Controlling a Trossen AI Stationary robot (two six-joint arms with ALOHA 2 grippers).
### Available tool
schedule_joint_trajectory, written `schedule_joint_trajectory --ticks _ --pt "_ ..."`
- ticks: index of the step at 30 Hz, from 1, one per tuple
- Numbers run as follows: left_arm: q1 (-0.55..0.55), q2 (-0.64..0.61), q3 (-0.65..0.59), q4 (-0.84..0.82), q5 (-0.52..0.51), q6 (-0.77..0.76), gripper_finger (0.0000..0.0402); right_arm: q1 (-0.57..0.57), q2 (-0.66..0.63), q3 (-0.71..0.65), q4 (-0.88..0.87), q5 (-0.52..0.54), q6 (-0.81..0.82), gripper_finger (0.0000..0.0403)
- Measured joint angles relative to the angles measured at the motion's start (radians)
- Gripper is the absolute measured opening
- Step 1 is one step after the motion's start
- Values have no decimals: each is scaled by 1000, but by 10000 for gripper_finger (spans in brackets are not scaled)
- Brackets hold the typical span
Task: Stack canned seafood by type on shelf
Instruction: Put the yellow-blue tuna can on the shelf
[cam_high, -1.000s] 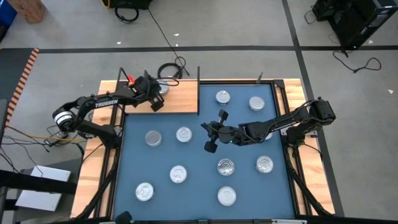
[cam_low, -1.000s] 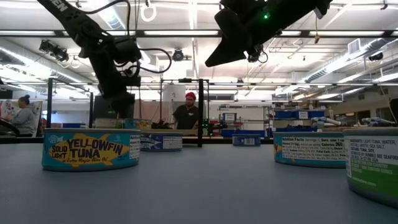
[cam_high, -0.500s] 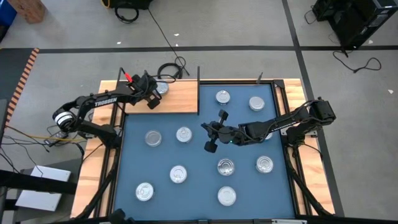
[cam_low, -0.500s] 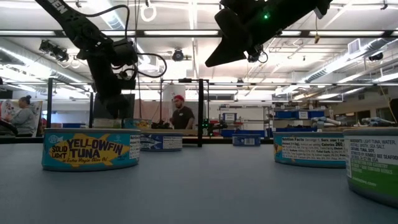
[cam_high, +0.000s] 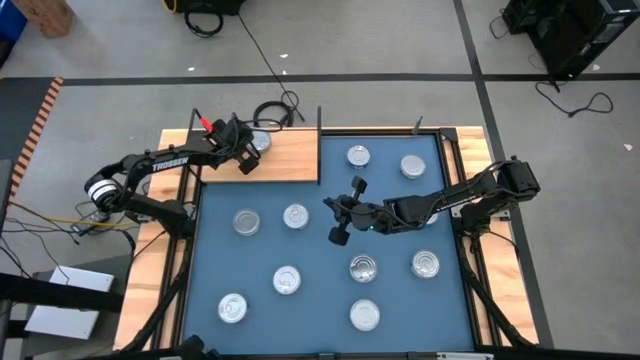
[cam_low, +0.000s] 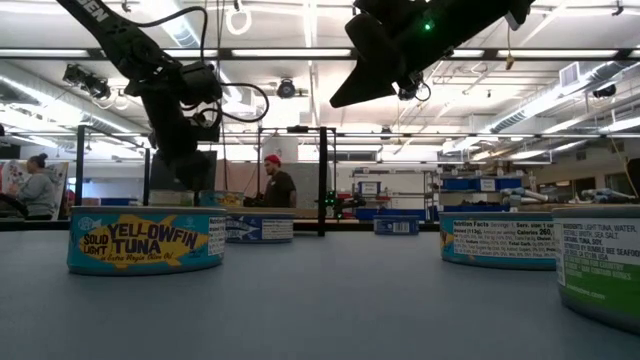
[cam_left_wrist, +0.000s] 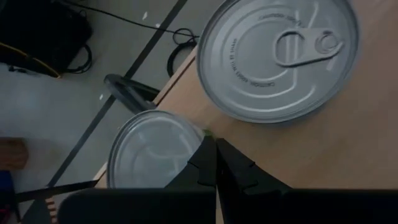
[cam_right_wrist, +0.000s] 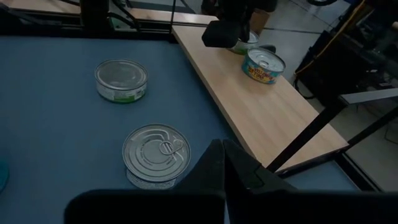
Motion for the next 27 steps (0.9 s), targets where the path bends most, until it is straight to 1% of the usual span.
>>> schedule_joint_trajectory --ticks 10,16,19,23,27 --pt "-6 0 0 31 83 2 0 0 0 0 1 0 -1 1" --pt "-48 0 0 55 102 16 0 0 0 0 1 0 -1 1" --pt "-65 0 0 96 107 18 0 0 0 0 1 0 -1 1" --pt "-55 0 0 152 119 3 0 0 0 0 1 0 -2 1" --pt "-25 3 0 160 131 1 0 0 0 0 1 0 -2 1"
